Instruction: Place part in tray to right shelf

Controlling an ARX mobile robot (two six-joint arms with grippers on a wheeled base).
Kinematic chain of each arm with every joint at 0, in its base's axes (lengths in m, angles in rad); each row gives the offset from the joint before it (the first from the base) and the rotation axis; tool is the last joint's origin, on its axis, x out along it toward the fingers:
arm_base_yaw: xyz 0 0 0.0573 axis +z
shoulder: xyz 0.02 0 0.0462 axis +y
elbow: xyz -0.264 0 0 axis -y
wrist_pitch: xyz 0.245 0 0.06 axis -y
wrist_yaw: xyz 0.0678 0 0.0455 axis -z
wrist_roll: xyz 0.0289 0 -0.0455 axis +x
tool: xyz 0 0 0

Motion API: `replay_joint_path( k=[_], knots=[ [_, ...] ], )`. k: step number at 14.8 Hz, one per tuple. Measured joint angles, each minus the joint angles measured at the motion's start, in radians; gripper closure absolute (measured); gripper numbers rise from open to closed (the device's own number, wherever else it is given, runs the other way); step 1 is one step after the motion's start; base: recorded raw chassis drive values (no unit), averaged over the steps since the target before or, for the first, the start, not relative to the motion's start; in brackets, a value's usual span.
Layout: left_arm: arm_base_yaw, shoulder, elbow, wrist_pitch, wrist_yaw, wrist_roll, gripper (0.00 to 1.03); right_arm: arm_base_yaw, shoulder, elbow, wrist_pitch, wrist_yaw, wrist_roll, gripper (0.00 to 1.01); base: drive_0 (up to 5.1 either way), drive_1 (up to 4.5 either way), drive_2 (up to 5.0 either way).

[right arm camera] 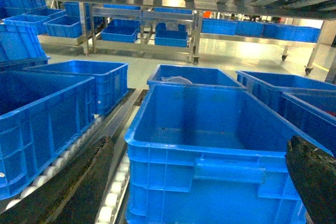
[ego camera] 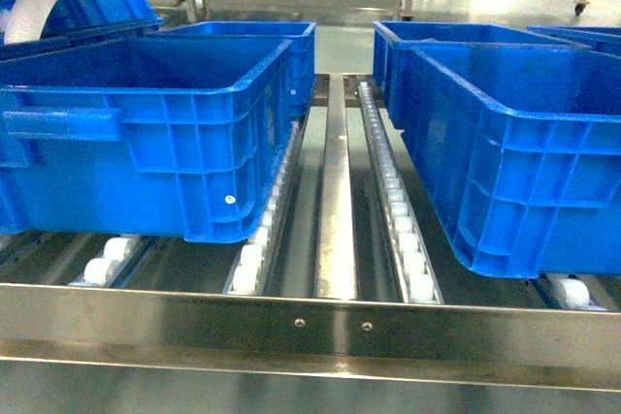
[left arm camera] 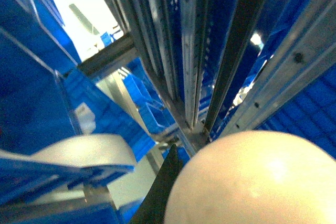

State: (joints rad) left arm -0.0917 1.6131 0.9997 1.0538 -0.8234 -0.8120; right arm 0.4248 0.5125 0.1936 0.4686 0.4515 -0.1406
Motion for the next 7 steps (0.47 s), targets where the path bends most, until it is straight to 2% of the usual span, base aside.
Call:
replay_joint_path(
  k=[2,4,5,7],
  knots=[
    [-0.008,0.004,0.010,0.033,-0.022,0.178,0.91,0.000,0.000,0.000,0.001,0.000,0.000,0.03,0.0,0.00,0.0],
    [-0.007,0.017,0.010,0.028,-0.029,0.280,0.91,0.000,0.000,0.000,0.000,0.000,0.000,0.03,0.0,0.00,0.0],
    [-0.003,0.019,0.010,0.025,-0.029,0.315,0.91,0.000,0.000,0.000,0.000,0.000,0.000,0.03,0.0,0.00,0.0],
    [-0.003,0.019,0.010,0.031,-0.025,0.327,0.91,0.000,0.000,0.000,0.001,0.000,0.000,0.03,0.0,0.00,0.0]
  ],
)
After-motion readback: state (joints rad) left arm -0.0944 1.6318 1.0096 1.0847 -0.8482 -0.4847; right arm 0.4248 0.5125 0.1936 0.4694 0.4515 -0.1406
